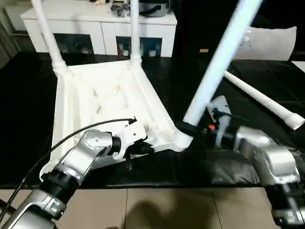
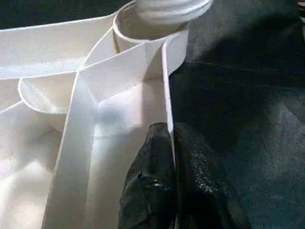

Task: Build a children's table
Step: Insert table leg to table base

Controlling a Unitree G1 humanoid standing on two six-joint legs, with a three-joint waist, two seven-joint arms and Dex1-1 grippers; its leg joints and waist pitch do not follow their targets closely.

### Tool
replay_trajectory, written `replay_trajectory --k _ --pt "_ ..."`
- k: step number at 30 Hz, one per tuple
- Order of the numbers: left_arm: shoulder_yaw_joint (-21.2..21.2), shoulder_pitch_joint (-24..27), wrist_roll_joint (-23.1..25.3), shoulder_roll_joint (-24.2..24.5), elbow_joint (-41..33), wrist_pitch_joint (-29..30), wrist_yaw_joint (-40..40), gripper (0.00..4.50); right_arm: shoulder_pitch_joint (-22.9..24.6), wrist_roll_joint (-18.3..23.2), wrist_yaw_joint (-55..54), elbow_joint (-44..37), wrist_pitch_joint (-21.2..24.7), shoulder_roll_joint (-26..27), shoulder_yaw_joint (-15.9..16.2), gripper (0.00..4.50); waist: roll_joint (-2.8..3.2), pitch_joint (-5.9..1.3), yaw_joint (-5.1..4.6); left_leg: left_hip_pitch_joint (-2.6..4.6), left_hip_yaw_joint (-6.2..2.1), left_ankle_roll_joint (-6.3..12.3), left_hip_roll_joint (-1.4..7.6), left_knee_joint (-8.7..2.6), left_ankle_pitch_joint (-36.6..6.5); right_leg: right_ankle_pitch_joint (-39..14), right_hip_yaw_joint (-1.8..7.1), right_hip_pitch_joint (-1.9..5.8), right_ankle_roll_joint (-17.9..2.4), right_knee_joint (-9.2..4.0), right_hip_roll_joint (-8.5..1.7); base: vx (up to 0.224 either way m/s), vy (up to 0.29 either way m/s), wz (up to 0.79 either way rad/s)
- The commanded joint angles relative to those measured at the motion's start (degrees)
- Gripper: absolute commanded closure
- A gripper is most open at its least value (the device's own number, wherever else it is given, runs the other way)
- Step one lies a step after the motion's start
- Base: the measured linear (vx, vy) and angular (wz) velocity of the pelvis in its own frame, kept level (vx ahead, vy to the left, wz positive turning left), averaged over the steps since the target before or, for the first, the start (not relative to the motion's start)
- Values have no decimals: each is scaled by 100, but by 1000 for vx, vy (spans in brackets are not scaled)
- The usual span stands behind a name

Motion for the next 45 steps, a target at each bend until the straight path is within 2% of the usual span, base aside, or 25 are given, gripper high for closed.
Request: replay_trajectory --k 1,3,5,7,9,13,15,19,20,22,23,24,26,27,29,30,32,33,35,36,37,38,39,41,45 --pt "-40 -8 16 -15 46 -209 -197 450 -99 -97 63 119 1 -76 96 262 -69 -336 22 30 -21 54 98 -443 -1534 -2811 228 266 -380 -509 -314 0 0 0" --pt "-70 -35 69 8 102 -294 -268 450 -192 -130 175 282 -16 -85 191 262 -75 -349 44 35 -9 75 116 -441 -1400 -2345 254 272 -569 -432 -309 0 0 0" --pt "-86 -93 134 4 225 -419 -303 450 -313 -153 373 542 -31 -53 268 262 -73 -343 69 33 -4 73 117 -447 -1420 -2282 257 282 -609 -426 -310 0 0 0" --pt "-84 -104 138 -2 250 -435 -311 450 -338 -162 424 607 -27 -45 284 262 -67 -336 71 35 -5 58 116 -452 -1490 -2369 253 280 -611 -434 -316 0 0 0" --pt "-80 -174 188 -23 367 -518 -359 450 -453 -267 518 937 -169 -35 359 262 -81 -312 74 55 -7 14 104 -450 -1682 -2856 239 266 -465 -506 -336 0 0 0" --pt "-27 -227 180 -75 424 -546 -363 450 -523 -189 555 1139 -165 16 294 262 -86 -299 66 95 -19 -12 96 -451 -1846 -3202 227 249 -351 -556 -343 0 0 0" --pt "13 -240 167 -121 457 -551 -363 450 -499 -78 598 1267 -110 55 187 262 -79 -291 54 124 -36 -17 103 -459 -1989 -3357 210 239 -310 -578 -341 0 0 0" --pt "77 -227 161 -192 530 -577 -326 450 -413 30 620 1543 -182 136 -35 262 -85 -301 50 117 -43 -9 106 -463 -2030 -3310 205 250 -339 -571 -342 0 0 0" --pt "104 -222 138 -228 548 -572 -312 450 -382 71 602 1643 -234 166 -133 262 -34 -298 61 127 -43 -4 97 -459 -2045 -3357 201 244 -349 -586 -351 0 0 0" --pt "137 -214 110 -272 558 -552 -282 450 -333 128 581 1740 -306 200 -252 262 -69 -297 48 121 -46 -7 93 -458 -2088 -3427 188 245 -320 -601 -344 0 0 0" --pt "151 -210 102 -286 556 -535 -264 450 -284 188 583 1745 -331 222 -320 262 -24 -293 53 125 -52 -8 90 -462 -2114 -3455 186 245 -318 -606 -347 0 0 0" --pt "172 -201 88 -308 552 -511 -236 450 -193 301 584 1739 -370 261 -443 262 -16 -291 50 137 -48 -2 89 -458 -2168 -3500 182 234 -291 -627 -342 0 0 0" --pt "188 -197 77 -323 552 -503 -216 450 -144 368 583 1721 -373 285 -507 262 -45 -303 52 122 -57 9 90 -466 -2136 -3471 175 254 -288 -617 -337 0 0 0" --pt "224 -188 66 -366 561 -477 -156 450 82 486 624 1624 -439 337 -609 262 9 -301 59 132 -57 12 97 -471 -2159 -3411 181 239 -329 -620 -336 0 0 0" --pt "241 -184 68 -389 571 -474 -129 450 199 497 650 1583 -502 359 -627 262 -17 -315 71 118 -58 29 102 -479 -2115 -3297 183 259 -366 -597 -336 0 0 0" --pt "267 -181 89 -439 601 -488 -76 450 388 432 661 1537 -662 387 -612 262 28 -315 87 120 -56 31 105 -480 -2107 -3253 191 254 -387 -599 -341 0 0 0" --pt "282 -176 112 -477 623 -500 -48 450 522 348 628 1500 -827 401 -594 262 16 -310 96 119 -48 44 108 -492 -2124 -3179 194 255 -407 -603 -334 0 0 0" --pt "288 -161 127 -503 620 -496 -43 450 653 102 512 1450 -1145 360 -493 262 47 -303 104 126 -45 51 105 -499 -2155 -3247 191 250 -385 -623 -335 0 0 0" --pt "280 -153 134 -509 612 -489 -55 450 699 -124 424 1446 -1393 303 -377 262 43 -294 92 126 -54 55 94 -501 -2217 -3417 176 246 -336 -636 -339 0 0 0" --pt "268 -152 148 -501 602 -486 -71 450 703 -200 414 1440 -1441 268 -311 262 133 -299 89 142 -64 38 89 -497 -2270 -3446 176 243 -339 -633 -338 0 0 0" --pt "248 -157 169 -489 595 -491 -91 450 691 -277 416 1442 -1489 230 -243 262 84 -292 63 136 -62 53 84 -500 -2334 -3538 159 249 -285 -665 -323 0 0 0" --pt "217 -176 209 -473 597 -537 -117 450 604 -424 440 1481 -1510 157 -101 262 97 -294 50 144 -71 62 81 -500 -2383 -3630 150 243 -250 -675 -323 0 0 0" --pt "216 -186 217 -473 601 -549 -121 450 544 -477 470 1490 -1481 125 -39 262 139 -294 50 150 -77 53 84 -503 -2415 -3622 148 241 -252 -677 -320 0 0 0" --pt "220 -196 231 -474 602 -561 -143 450 474 -529 537 1483 -1412 92 29 262 144 -298 19 159 -85 46 92 -516 -2507 -3534 137 249 -278 -684 -310 0 0 0" --pt "159 -285 344 -425 671 -650 -294 450 188 -785 862 1671 -1324 -42 410 262 123 -288 -17 170 -84 58 90 -518 -2654 -3565 138 233 -294 -704 -311 0 0 0"
